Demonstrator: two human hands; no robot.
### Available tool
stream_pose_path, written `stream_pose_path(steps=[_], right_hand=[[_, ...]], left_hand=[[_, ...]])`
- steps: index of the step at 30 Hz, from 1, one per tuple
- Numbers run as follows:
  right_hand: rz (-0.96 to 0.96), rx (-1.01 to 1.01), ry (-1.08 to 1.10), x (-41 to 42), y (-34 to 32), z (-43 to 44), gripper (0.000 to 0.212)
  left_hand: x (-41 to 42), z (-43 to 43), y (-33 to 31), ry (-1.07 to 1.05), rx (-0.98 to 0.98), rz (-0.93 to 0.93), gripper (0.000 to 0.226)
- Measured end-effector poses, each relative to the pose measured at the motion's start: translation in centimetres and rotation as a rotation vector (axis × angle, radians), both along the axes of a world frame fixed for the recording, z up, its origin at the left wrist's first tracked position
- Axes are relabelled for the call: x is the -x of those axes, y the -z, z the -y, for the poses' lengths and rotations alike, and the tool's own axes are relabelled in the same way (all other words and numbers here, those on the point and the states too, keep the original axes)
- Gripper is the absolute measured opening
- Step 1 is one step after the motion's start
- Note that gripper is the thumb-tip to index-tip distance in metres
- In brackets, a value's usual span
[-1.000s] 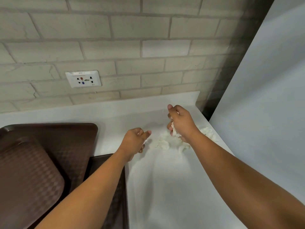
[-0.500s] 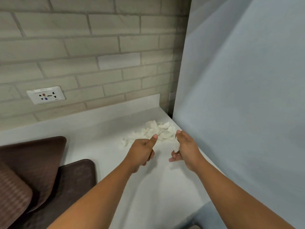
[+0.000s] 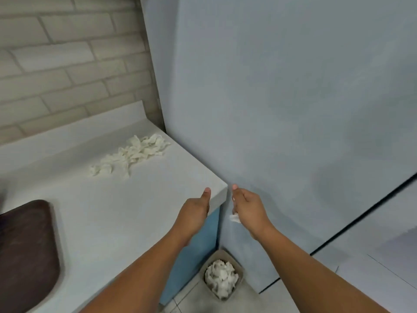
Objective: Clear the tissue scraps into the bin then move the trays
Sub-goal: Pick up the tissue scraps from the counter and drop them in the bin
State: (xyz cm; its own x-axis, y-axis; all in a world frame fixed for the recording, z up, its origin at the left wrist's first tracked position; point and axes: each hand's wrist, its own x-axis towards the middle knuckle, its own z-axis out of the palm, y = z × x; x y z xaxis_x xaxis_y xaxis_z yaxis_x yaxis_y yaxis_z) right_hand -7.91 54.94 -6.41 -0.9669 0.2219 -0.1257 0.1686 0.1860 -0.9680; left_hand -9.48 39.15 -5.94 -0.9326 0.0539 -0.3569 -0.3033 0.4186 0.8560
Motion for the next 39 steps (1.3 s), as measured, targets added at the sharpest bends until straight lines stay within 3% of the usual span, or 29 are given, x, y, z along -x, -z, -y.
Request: stream_pose_path(steps=[6,10,14,17,19,23,27,29,34,36,39], right_hand=[[0.055,0.005,0.027,-3.5,5.0,-3.5,0.046],[0.123,-0.082,0.072,-4.6,9.5,-4.4,0.057],[0.207,-0.158,0.142,-5.0,15.8,-5.0,0.063],[0.293,-0.219,0.125,-4.8,21.2,-4.8,0.056],[0.349,-0.197,0.132,-4.8,24.6,-4.6,0.054],[0.483,-0.167,0.126,-5.1,31.8,-4.2,0.062],[0.537,-0.185,0.114,-5.0,36.7,-3.6,0.056],[0.579,-0.183,0.137,-5.5,40.7,-3.4,0.055],[0.648,-0.137,0.132,-5.6,46.6,-3.1,0.051],[0.694,-0.05,0.153,-5.1,49.4,-3.2,0.043],[0.753,0.097,0.203,-4.5,52.5,-3.6,0.029]], left_hand=[[-3.9,-4.0,3.2,0.049,-0.047,0.015,0.071],[-4.6,-4.2,8.1,0.063,-0.027,0.04,0.058],[-4.6,-3.4,15.5,0.065,0.018,0.208,0.055],[-4.6,-2.5,21.7,0.094,0.051,0.327,0.063],[-4.3,-2.2,25.8,0.124,0.059,0.397,0.054],[-3.5,-1.9,33.0,0.231,0.004,0.536,0.014],[-1.7,-1.7,39.0,0.299,0.103,0.488,0.028],[-1.2,-2.2,43.6,0.33,0.108,0.511,0.023],[0.5,-3.8,51.4,0.137,0.054,0.589,0.023],[1.3,-4.2,54.9,0.121,0.081,0.589,0.017],[2.5,-5.2,59.0,0.092,0.097,0.623,0.027]])
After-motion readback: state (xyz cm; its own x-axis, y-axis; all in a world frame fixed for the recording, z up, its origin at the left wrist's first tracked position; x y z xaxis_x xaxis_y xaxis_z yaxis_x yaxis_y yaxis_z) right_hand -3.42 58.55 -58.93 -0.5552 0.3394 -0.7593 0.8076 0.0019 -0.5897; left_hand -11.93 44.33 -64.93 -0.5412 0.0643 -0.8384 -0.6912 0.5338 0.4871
